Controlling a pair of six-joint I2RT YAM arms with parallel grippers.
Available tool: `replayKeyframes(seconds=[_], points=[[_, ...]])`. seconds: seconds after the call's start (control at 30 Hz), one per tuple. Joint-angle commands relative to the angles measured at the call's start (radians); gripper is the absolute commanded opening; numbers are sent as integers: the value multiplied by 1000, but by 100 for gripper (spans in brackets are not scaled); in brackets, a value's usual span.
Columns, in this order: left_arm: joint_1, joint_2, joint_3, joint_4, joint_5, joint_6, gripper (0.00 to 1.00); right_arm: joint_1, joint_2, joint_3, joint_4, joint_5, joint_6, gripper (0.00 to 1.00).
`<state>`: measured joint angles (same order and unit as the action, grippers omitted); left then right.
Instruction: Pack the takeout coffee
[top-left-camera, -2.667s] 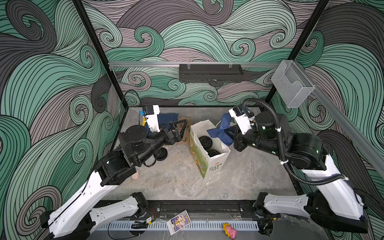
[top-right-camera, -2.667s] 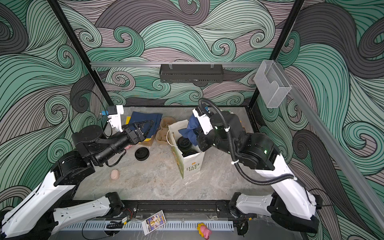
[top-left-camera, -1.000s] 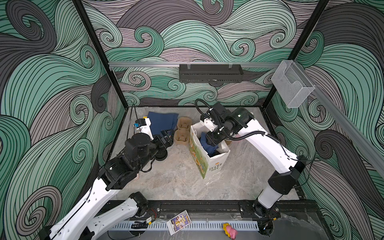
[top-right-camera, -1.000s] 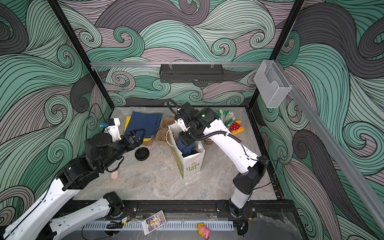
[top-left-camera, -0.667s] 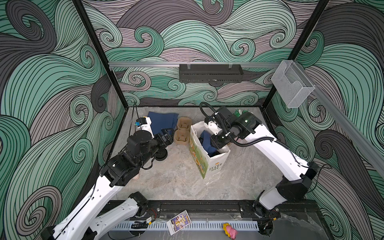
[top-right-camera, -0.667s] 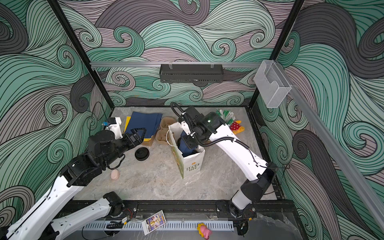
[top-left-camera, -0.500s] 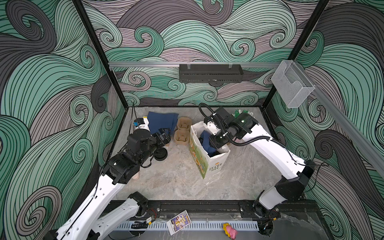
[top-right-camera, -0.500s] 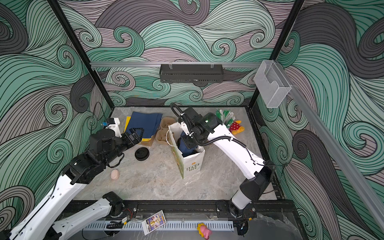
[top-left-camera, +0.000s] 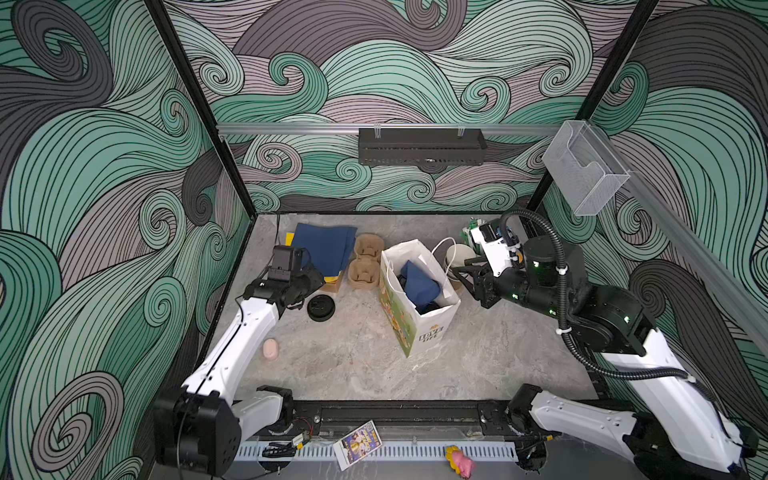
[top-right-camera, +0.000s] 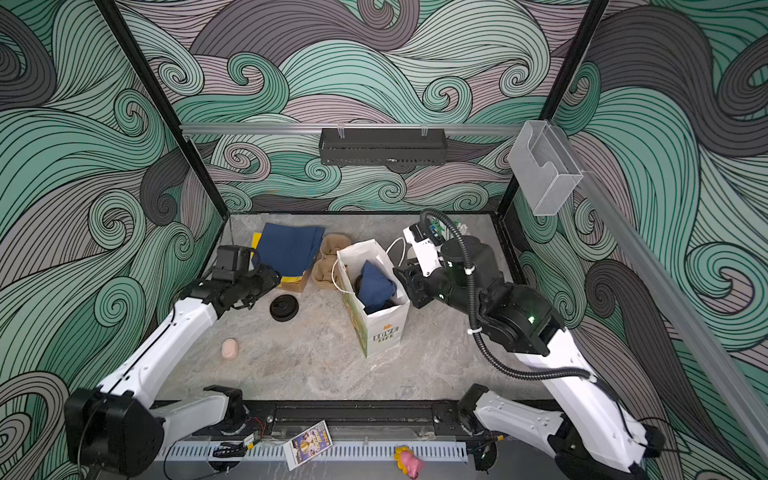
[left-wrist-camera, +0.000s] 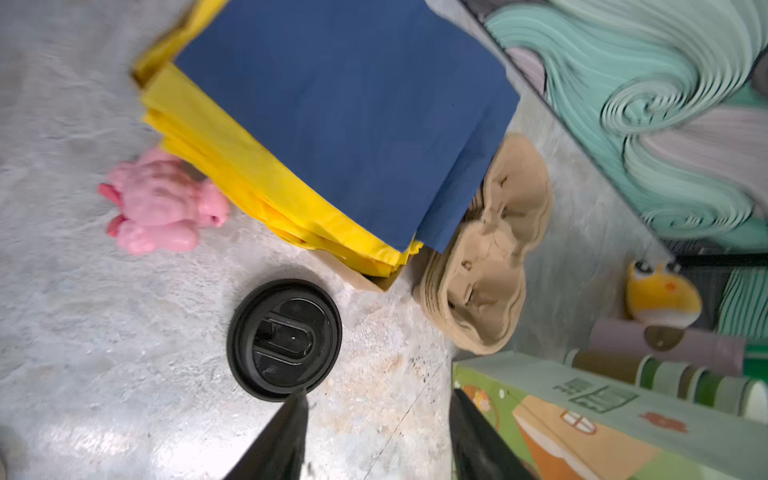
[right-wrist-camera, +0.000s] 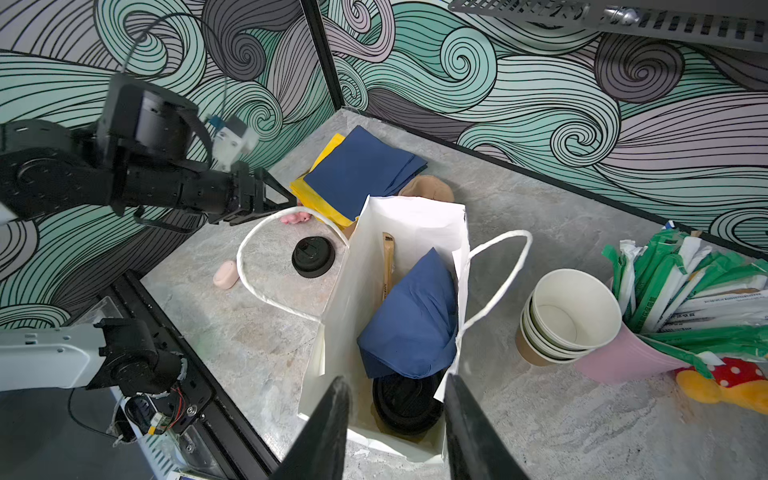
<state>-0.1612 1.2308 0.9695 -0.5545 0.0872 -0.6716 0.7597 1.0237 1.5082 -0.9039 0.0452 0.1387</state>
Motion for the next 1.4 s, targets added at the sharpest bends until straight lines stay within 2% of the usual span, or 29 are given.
replayKeyframes(seconds=[0.0, 0.07, 0.2, 0.27, 0.47, 0.67, 0.87, 1.13, 1.37], points=[[-17, 149, 155, -62, 106, 220, 56, 5, -6, -36, 31, 27, 13, 40], [-48, 249, 240, -137, 83, 300, 56, 4, -22, -51, 34, 26, 18, 40], [-120, 376, 366, -180, -53, 402, 65, 5, -46, -75, 32, 25, 26, 40], [-140, 444, 429, -204, -103, 435, 66, 4, -51, -74, 29, 23, 33, 40], [-184, 615, 585, -269, -233, 494, 64, 5, -63, -82, 24, 5, 54, 40], [-199, 718, 675, -281, -339, 513, 63, 7, -63, -93, 34, -13, 67, 40], [-202, 770, 731, -278, -371, 512, 55, 6, -53, -94, 36, -22, 71, 40], [-202, 843, 814, -281, -340, 497, 54, 6, -45, -89, 32, -32, 73, 40], [-202, 897, 865, -311, -365, 498, 48, 7, -45, -84, 28, -36, 76, 40]])
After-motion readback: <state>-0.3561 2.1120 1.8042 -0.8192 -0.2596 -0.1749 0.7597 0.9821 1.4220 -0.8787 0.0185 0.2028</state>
